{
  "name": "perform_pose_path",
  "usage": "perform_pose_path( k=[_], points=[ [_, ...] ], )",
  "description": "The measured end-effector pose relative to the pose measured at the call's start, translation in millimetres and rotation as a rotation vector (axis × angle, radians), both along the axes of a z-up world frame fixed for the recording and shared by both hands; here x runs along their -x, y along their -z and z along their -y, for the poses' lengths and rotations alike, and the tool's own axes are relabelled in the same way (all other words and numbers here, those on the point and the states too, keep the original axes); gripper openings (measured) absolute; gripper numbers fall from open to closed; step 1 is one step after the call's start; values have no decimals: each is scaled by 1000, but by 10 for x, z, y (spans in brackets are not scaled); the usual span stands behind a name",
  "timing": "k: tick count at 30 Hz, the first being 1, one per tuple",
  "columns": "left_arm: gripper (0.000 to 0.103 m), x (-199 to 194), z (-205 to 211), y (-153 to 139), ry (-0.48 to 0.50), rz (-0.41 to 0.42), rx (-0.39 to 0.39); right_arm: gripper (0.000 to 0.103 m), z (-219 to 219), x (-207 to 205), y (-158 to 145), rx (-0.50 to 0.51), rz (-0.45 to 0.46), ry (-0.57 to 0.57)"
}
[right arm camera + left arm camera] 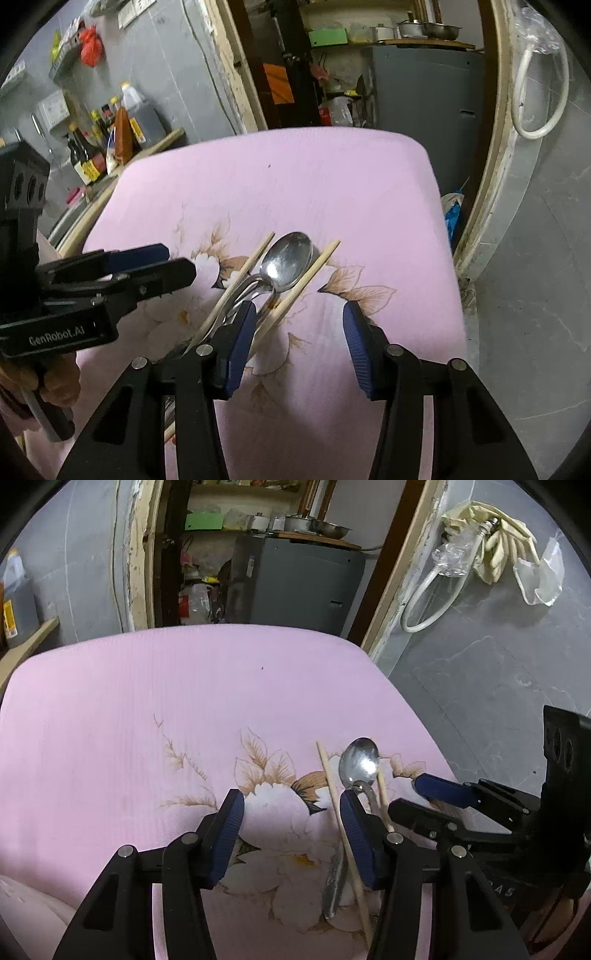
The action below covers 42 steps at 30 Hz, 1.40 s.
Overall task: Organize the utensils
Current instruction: 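Grasp a chopstick with the left gripper while the right gripper grasps another chopstick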
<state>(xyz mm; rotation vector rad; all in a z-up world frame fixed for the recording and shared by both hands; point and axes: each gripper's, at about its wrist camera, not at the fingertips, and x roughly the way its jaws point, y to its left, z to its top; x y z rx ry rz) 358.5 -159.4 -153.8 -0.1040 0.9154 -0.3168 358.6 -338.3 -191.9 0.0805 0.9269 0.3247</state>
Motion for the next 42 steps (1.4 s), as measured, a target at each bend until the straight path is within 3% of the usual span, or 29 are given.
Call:
perform_pose_path(
  k=[4, 10, 14, 20, 26, 34, 37, 39, 42],
  points=[
    [47, -55, -15, 14, 1, -17, 14, 44, -61, -17, 15, 43, -19, -3],
    [41, -172, 28, 71, 27, -61, 48, 36, -85, -14, -31, 106, -62, 17],
    [37, -209, 165, 95, 74, -81, 43, 22, -24, 43, -74, 106, -79, 27],
    [24, -314, 394, 160, 122, -111, -43, 22, 166, 57, -92, 50, -91, 38],
    [12, -441, 400, 124, 113, -150, -54, 22, 259, -106, 17, -22, -134, 43],
    [8, -541, 440, 67, 136, -191, -86, 20, 224, -387, 82, -15, -183, 57],
    [7, -572, 438, 57, 137, -200, -83, 11, 197, -489, 88, -7, -194, 78],
    [5, -593, 416, 68, 133, -201, -73, 5, 277, -540, 106, -72, -215, 107],
    [5, -539, 383, 43, 130, -184, -23, 4, 428, -495, 98, -217, -222, 150]
  ],
)
